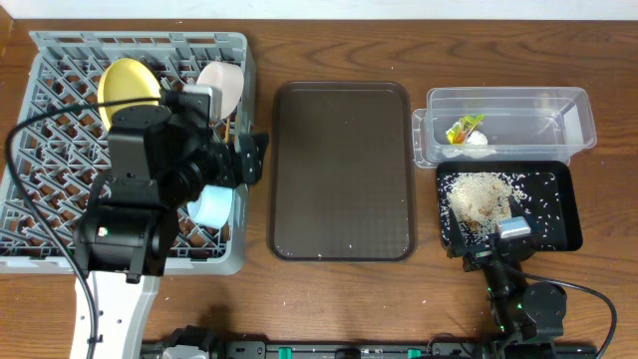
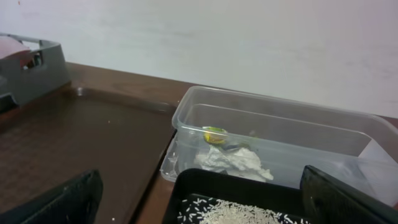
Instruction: Sort waste into correct bins and load items into the dishwasher
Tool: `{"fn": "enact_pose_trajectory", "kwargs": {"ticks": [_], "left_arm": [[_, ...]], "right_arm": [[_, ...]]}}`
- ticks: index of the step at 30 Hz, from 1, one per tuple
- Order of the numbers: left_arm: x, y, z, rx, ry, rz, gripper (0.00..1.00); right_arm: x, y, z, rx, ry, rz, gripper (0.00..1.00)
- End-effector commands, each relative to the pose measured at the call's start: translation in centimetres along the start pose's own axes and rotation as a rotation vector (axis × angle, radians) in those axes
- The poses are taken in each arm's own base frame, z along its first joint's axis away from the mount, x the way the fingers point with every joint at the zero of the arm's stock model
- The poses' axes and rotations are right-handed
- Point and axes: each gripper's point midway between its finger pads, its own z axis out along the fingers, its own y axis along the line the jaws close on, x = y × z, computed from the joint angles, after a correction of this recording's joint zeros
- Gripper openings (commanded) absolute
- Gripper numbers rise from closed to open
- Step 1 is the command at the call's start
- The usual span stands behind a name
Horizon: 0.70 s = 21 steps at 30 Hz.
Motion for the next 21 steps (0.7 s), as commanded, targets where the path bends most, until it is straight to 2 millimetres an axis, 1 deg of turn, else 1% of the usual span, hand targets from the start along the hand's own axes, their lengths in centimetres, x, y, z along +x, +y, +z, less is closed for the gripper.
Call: {"fn": "enact_pose_trajectory", "kwargs": {"ticks": [1,3,6,10,14,16,17,21], "left_arm": [[-1.3,-0.2,-1.4,-0.015,-0.121,0.084,0.96],[-1.4,-0.5,-2.2,-0.008,-0.199,0.125,0.96],[-0.3,-0.5,-3.4,-0.010,-0.279,0.145,0.97],[2.2,0.2,-4.5,-0.038,-0.374,0.162,0.97],[4.8,1.2,-5.1,-0.070,-0.446,0.170,0.97],[6.2,1.6,-5.3,-0.083,-0.470,0.171,0.97],[7.4,1.9,-5.3,-0.087,-0.485,0.173,0.97],[9.7,2.9,-4.9,-0.114,-0.515,0.170,0.97]], "right_arm": [[0.1,-0.2,0.0,0.010,0.000,-0.009,0.99],[0.1,-0.2,0.0,0.010,-0.001,-0.009,0.99],[0.1,-0.2,0.0,0.010,-0.001,-0.009,0.99],[0.1,-0.2,0.0,0.010,-0.001,-0.009,0.99],[0.1,-0.2,0.0,0.010,-0.001,-0.009,0.99],[0.1,-0.2,0.0,0.010,-0.001,-0.009,0.99],[0.1,-0.2,0.0,0.010,0.000,-0.009,0.99],[0.1,-0.2,0.0,0.010,0.000,-0.009,0.99]]}}
